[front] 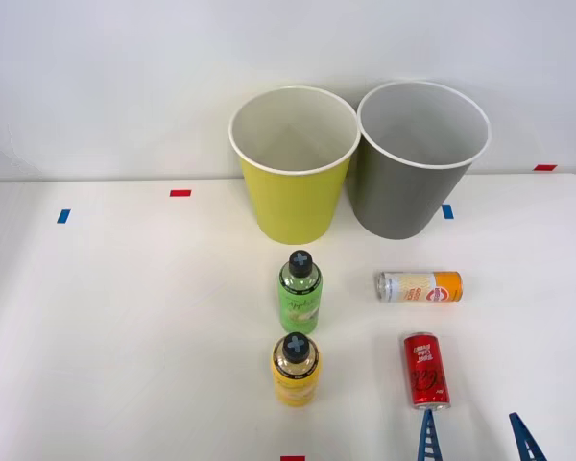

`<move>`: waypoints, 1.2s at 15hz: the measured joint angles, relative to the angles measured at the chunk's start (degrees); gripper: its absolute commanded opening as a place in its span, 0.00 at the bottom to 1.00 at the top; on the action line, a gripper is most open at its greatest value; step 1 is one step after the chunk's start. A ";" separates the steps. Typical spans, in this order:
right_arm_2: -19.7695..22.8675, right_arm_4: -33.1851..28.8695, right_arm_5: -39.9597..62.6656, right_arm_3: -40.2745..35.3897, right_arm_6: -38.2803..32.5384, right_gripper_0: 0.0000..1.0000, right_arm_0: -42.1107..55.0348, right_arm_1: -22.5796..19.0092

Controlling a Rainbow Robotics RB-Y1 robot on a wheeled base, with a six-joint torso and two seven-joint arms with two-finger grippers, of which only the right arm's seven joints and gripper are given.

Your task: Put cans in the gray bin, plastic bottles in the light green bin

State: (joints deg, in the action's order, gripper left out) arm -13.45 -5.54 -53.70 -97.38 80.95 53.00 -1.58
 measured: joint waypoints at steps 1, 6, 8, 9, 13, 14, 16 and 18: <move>0.00 0.00 0.00 0.00 0.00 1.00 0.00 0.00; 0.00 0.00 0.00 0.00 0.00 1.00 0.00 0.00; 0.00 0.00 0.00 0.00 0.00 1.00 0.00 0.00; 0.00 0.00 0.00 0.00 0.00 1.00 0.00 0.00; 0.00 0.00 0.00 0.00 0.00 1.00 0.00 0.00; 0.00 0.00 0.00 0.00 0.00 1.00 0.00 0.00; 0.00 0.00 0.00 0.00 0.00 1.00 0.00 0.00; 0.00 0.00 0.00 0.00 0.00 1.00 0.00 0.00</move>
State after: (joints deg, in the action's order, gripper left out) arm -13.45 -5.54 -53.70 -97.38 80.95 53.00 -1.58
